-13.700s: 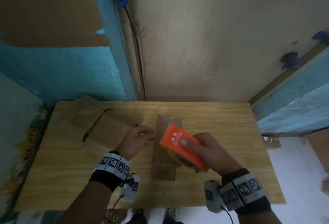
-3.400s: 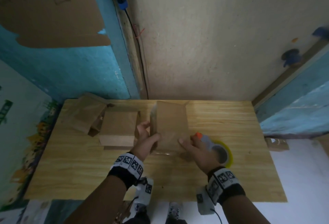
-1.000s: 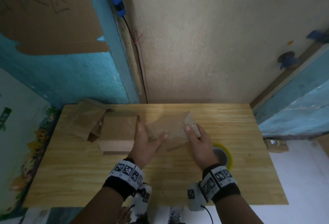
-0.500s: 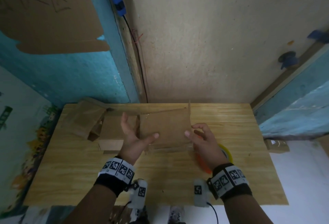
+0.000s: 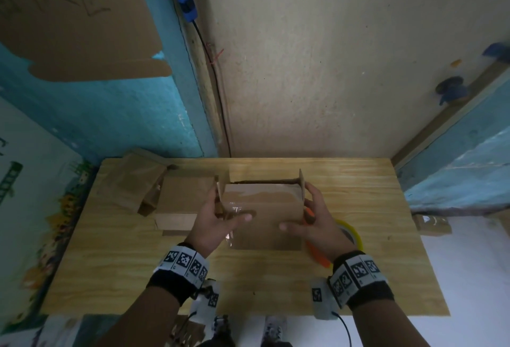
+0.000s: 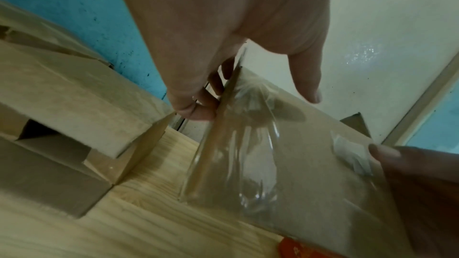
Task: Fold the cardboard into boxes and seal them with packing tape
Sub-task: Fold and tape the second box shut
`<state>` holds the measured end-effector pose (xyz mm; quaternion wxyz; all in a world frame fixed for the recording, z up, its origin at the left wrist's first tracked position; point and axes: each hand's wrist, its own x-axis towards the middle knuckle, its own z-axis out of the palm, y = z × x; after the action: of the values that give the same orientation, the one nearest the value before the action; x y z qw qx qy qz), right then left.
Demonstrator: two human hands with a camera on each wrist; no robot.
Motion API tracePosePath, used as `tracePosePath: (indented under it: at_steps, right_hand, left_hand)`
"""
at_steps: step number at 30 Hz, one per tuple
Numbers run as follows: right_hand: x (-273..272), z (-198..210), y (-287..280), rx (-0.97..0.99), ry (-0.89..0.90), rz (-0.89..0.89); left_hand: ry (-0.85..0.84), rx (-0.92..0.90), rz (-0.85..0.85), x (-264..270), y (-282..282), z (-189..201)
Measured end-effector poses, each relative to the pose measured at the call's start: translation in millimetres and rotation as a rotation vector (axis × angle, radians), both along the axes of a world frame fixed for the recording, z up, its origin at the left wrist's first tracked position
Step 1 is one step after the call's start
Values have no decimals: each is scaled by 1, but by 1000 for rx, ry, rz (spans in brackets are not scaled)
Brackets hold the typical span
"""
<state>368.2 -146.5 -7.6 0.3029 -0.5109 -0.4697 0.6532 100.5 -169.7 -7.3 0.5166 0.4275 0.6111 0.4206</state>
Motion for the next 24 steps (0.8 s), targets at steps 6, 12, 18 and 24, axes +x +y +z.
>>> tracePosePath:
  at_steps: [6,12,18,24]
  right_hand:
    - [-3,-9,-4,34,-71,-31]
    - [-7,-14,-9,78,-159,32]
    - [-2,-23,-12,95,-244,48]
    - [-1,-30,-13,89,-311,122]
  left_hand:
    - [-33,58,94,-1,-9,-14]
    - [215,95,1,2,-10,-19]
    - [739,143,-280,4,-18,-19]
    - [1187,333,-442,18,-23,-12]
